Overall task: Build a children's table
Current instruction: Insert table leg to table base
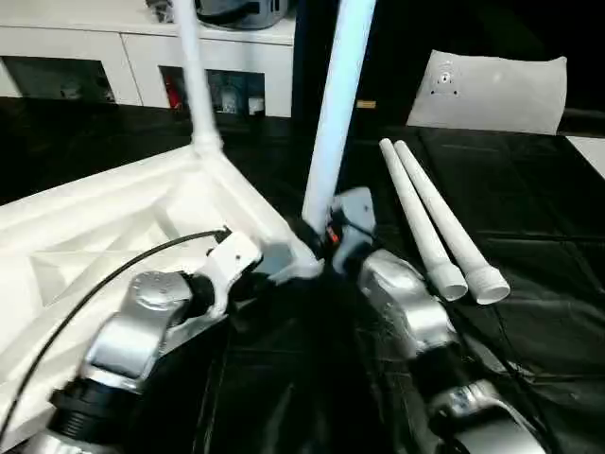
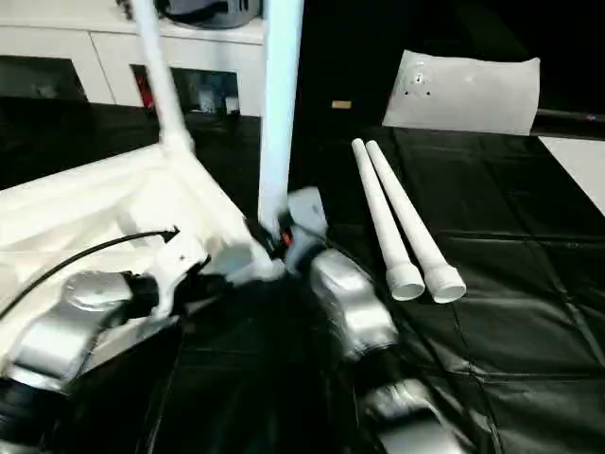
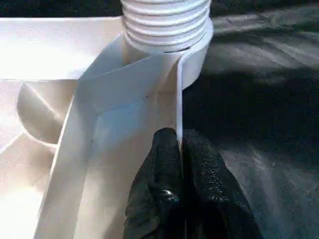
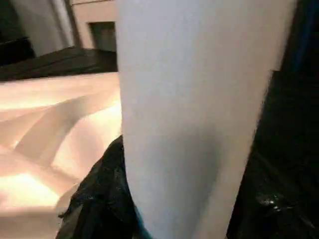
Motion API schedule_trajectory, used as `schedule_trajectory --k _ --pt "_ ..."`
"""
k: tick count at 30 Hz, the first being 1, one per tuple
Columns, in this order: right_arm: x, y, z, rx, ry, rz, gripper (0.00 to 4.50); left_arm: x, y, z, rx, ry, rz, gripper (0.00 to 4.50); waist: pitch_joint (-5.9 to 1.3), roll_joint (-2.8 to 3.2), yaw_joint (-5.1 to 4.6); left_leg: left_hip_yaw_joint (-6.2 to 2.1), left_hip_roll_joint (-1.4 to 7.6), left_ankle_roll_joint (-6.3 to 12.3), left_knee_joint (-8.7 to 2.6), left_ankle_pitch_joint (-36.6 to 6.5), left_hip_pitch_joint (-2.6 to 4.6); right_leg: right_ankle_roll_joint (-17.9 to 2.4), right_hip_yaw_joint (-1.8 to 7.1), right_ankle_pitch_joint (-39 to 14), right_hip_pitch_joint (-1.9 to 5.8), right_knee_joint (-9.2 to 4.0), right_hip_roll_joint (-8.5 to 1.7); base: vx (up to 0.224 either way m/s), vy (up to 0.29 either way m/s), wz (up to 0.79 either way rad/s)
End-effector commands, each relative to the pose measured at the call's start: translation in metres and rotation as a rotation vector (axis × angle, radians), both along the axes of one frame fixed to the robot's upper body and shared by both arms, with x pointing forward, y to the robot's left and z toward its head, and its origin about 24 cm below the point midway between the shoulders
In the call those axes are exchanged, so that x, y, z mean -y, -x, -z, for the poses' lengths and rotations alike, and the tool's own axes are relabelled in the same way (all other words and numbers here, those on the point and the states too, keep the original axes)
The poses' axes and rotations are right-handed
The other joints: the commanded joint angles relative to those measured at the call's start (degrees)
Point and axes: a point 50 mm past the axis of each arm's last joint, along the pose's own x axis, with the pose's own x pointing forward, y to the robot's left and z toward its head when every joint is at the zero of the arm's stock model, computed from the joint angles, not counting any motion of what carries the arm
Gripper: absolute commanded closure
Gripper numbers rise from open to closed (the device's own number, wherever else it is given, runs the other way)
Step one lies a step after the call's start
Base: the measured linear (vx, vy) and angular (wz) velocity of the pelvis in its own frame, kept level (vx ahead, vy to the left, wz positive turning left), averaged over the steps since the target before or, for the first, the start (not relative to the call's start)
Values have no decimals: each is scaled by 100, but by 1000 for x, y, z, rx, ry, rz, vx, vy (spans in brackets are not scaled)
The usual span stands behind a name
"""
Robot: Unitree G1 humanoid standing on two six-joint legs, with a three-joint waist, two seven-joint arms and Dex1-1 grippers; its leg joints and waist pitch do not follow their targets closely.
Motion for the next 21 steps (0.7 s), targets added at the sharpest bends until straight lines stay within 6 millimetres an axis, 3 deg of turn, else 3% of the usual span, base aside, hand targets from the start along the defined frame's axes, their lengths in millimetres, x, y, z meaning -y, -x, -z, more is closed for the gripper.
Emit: schedule_trajectory --k 1,5,10,12,18,21 --pt "1 12 37 -180 55 24 260 24 5 -10 42 16 78 450 -244 91 22 -69 270 67 -372 -796 39 -1293 228 131 207 -398 -388 0 0 0" --pt "-6 15 39 -183 55 5 260 23 1 -10 51 -15 45 450 -248 83 61 -59 253 49 -366 -717 35 -1198 222 383 220 -384 -374 0 0 0" --pt "-7 15 39 -167 53 -9 260 18 -4 -10 57 -30 11 450 -247 97 57 -72 250 -59 -379 -979 46 -1113 228 3 216 -418 -388 0 0 0" --pt "-7 15 38 -157 46 -15 260 17 -5 -10 63 -30 9 450 -249 103 57 -72 250 -64 -377 -956 44 -1109 227 83 215 -415 -382 0 0 0" --pt "13 16 27 -66 -7 -23 260 7 -7 -11 113 -37 67 450 -285 108 93 -71 239 51 -340 -615 40 -1126 221 761 249 -360 -363 0 0 0" --pt "26 23 26 -43 -51 -57 260 1 -10 -16 160 -12 150 450 -278 123 122 -68 239 141 -342 -641 39 -1136 220 871 260 -361 -364 0 0 0"
